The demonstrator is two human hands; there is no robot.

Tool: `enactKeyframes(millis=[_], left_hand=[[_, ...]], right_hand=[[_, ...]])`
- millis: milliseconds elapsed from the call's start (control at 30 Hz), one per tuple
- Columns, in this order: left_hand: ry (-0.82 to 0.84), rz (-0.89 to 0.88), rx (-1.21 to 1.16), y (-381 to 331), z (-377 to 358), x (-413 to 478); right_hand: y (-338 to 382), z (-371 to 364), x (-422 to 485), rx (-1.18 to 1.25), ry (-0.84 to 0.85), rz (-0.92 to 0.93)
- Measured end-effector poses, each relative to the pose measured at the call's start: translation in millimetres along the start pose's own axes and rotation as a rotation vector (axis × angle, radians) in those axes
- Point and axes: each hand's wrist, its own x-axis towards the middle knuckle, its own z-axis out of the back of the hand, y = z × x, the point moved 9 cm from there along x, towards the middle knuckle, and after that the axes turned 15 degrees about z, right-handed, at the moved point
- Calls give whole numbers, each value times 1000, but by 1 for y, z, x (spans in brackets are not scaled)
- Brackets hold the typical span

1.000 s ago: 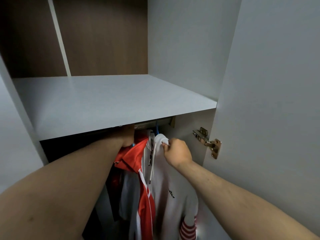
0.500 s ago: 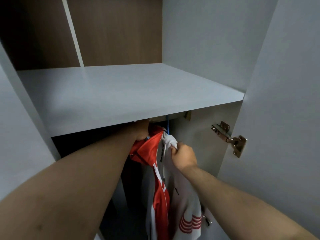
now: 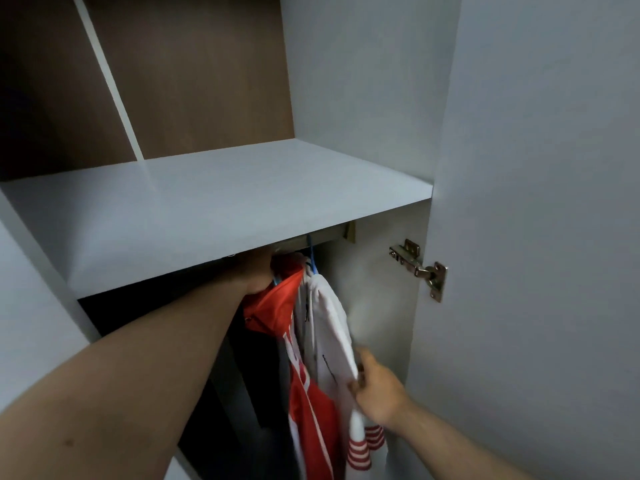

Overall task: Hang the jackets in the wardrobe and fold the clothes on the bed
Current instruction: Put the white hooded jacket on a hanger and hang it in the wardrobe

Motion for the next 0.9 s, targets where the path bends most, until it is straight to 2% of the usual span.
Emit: enactKeyframes(millis=[133,333,500,633,800,900], left_hand=[[65,-4,-96,3,-1,-6],[-21,43,-353,-6,6,-41],[-74,3,-456,-15,-7,-121],[-73,-23,-545,-8,-24,-204],[-140,96,-464,23,-45,-300],[-11,356,-388,69,-86,-353]], right_hand=[[-1,20,-24,7,1,1],[5,48,-54,70,-47,41],[9,39,-76,93,-25,89],[5,9,-93,200,24,88],[0,-40,-123,215,162,94],[0,-73,-151,142,290,90]])
